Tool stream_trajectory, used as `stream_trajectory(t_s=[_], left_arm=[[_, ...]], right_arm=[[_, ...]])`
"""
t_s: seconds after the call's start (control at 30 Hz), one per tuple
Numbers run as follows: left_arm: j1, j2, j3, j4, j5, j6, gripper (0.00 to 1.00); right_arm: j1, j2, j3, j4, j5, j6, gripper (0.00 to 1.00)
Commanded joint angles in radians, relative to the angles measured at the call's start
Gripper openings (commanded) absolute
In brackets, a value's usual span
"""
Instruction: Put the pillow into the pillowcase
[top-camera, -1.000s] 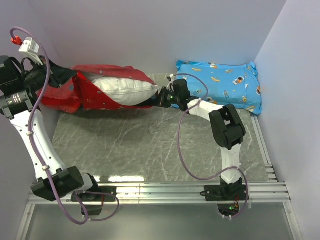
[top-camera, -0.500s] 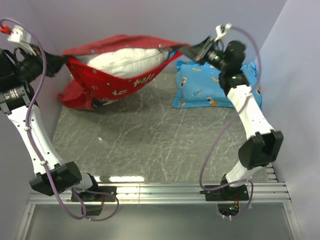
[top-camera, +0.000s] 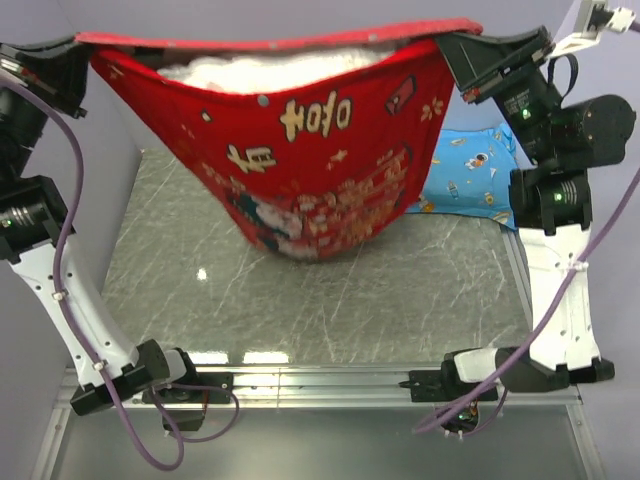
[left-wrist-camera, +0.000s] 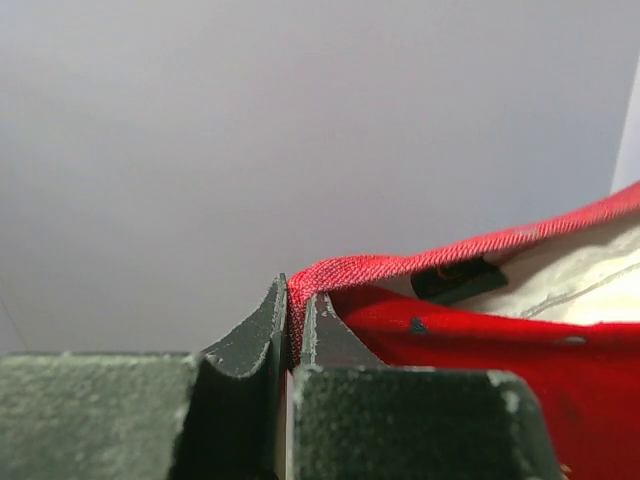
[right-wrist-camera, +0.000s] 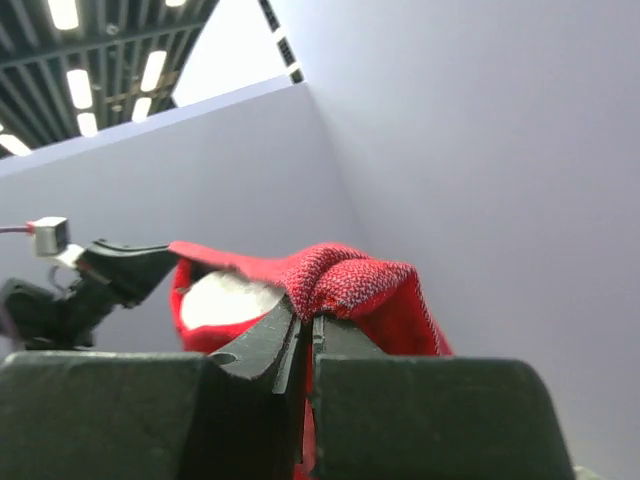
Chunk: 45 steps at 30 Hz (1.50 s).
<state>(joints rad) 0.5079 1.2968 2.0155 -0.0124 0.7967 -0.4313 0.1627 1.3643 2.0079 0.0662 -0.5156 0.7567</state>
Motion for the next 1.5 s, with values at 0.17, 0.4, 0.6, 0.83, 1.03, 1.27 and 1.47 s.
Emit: stream_trajectory(t_s=[0.17,0.4,0.6,0.83,1.03,1.27,1.47], left_arm=[[0.067,-0.102,-0.037,0.19,-0.159,0.086,0.0],[0.145,0.023,0.076,0.169,-0.26,-0.065,0.0],[0.146,-0.012,0.064,0.154,-0.272,-0.084,0.0],[0.179,0.154,0.18,0.041,-0.185,-0.168,0.0],[0.319,0.102,0.244,0.284,-0.188,-0.395,0.0],[-0.141,-0.14,-0.414,-0.089,-0.14,0.067,0.0],[0.08,0.158,0.334,0.025,-0.185,-0.26,0.0]], right_arm=[[-0.118,-0.007,0.101,0.014,0.137,-0.157,0.0],[-0.157,0.029,0.179,0.063,0.15,-0.157,0.0],[-0.147,-0.042,-0.024,0.076,0.114,-0.146,0.0],[-0.111,0.164,0.153,0.058,0.095,-0.1,0.0],[-0.109,0.118,0.338,0.085,0.128,-0.157,0.0],[0.06,-0.051,-0.383,-0.014,0.048,-0.313,0.0],[-0.047,0.2,0.503,-0.046,0.087,-0.206,0.0]])
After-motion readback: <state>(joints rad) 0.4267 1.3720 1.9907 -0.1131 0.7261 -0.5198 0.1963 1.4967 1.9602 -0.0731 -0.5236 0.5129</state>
